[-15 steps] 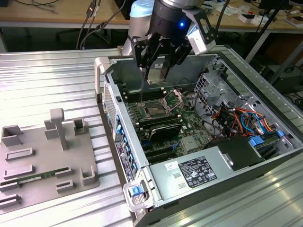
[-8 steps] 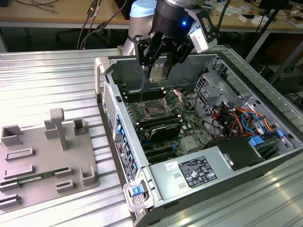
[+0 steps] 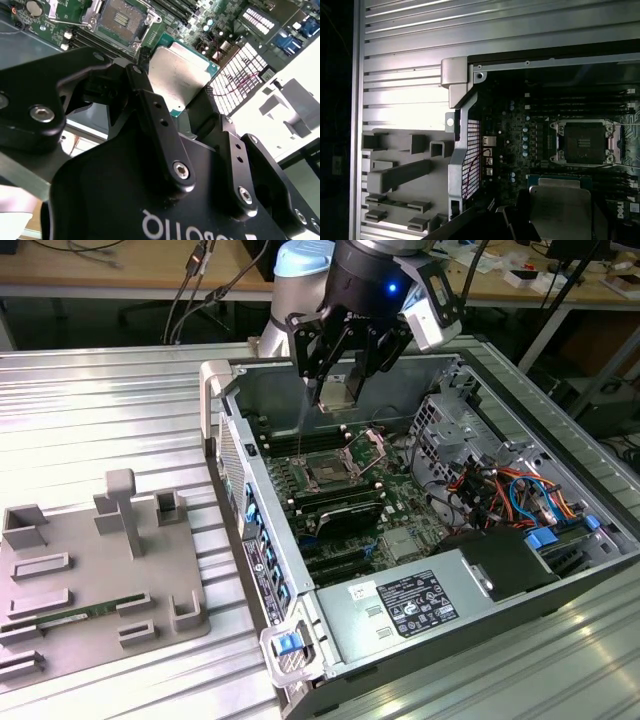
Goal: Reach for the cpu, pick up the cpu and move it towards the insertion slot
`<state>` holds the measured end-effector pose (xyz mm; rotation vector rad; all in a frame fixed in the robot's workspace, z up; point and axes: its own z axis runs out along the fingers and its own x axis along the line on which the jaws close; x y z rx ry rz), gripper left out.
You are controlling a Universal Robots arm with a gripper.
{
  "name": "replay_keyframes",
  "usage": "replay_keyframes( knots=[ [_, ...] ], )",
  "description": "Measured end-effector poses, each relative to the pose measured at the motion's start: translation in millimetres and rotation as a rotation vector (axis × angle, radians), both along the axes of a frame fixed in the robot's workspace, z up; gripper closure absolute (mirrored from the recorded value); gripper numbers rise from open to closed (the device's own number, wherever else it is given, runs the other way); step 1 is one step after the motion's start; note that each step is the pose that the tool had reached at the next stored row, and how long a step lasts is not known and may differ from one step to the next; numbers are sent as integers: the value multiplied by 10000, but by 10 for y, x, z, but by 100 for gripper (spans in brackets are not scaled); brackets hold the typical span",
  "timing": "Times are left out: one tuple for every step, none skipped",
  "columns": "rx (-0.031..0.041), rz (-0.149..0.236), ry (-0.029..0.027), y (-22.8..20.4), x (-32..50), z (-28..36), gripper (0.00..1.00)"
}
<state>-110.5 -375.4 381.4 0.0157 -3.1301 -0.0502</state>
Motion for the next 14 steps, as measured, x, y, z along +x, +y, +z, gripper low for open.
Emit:
replay_keyframes(
  knots=[
    [0, -1, 0, 3, 6, 0, 45],
    [0, 0, 0, 6, 17, 0, 45],
    [1, -1, 0, 8, 20, 0, 45],
    [1, 0, 0, 12, 27, -1, 45],
    [0, 1, 0, 15, 35, 0, 45],
    [1, 0, -1, 17, 41, 0, 45],
    [1, 0, 0, 25, 52, 0, 45],
    [0, 0, 0, 30, 59, 0, 45],
    [0, 0, 0, 37, 70, 0, 45],
    [0, 0, 1, 43, 80, 0, 45],
    [0, 1, 0, 51, 94, 0, 45],
    [1, 1, 0, 58, 107, 0, 45],
    [0, 0, 0, 67, 124, 0, 45],
    [0, 0, 0, 73, 137, 0, 45]
  ],
)
